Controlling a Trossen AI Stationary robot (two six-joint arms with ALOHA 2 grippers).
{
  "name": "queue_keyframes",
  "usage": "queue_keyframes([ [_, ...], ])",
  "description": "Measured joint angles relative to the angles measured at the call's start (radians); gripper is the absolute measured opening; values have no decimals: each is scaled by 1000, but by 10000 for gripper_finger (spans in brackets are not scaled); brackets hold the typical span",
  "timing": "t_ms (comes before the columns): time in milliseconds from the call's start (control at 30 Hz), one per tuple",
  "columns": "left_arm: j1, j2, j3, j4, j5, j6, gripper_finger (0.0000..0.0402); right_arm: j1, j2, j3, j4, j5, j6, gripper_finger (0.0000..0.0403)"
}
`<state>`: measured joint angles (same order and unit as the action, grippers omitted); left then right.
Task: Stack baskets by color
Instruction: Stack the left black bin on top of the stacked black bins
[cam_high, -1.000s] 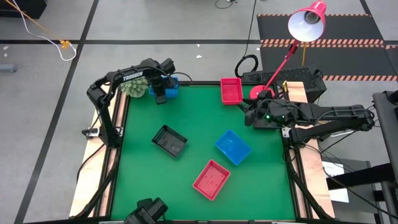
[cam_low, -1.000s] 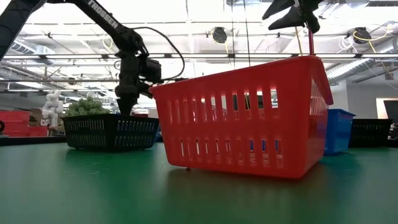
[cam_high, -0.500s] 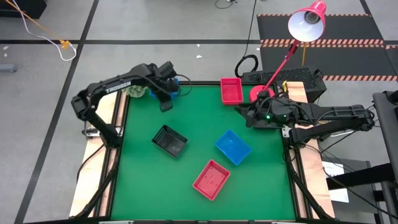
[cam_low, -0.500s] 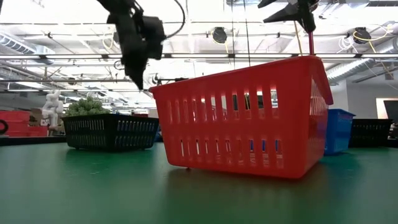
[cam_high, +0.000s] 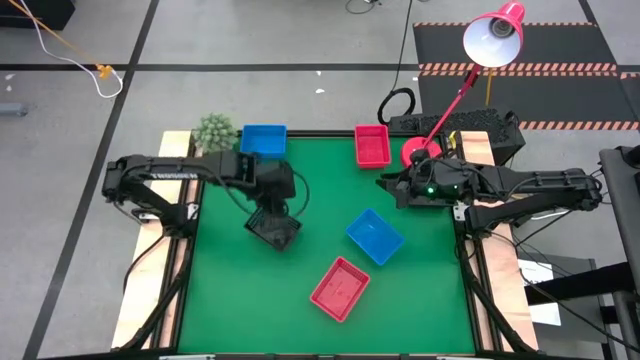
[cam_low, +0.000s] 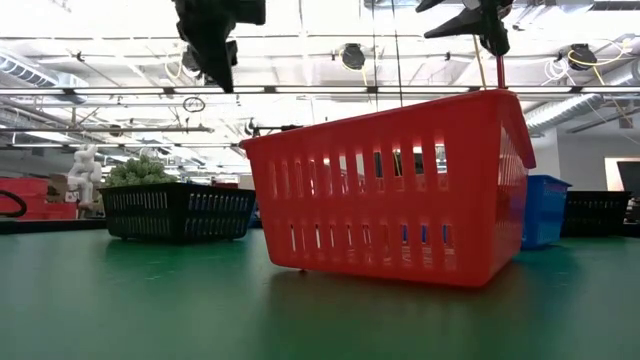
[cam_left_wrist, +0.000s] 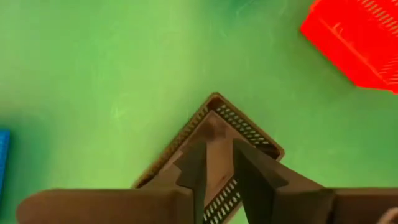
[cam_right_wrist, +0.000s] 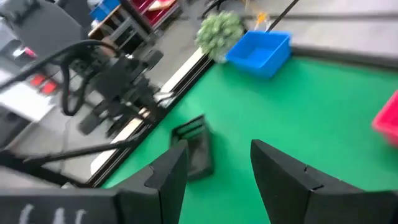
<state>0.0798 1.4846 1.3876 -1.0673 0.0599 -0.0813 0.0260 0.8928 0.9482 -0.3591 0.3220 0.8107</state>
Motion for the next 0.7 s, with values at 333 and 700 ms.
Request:
queue_keyframes([
  [333,-29,-4,-75,-153,26,-497,101,105,6,0,-37,-220,188,171],
  [700,99,-25,-248,-150,48,-619,123,279,33,0,-34,-123,203,171],
])
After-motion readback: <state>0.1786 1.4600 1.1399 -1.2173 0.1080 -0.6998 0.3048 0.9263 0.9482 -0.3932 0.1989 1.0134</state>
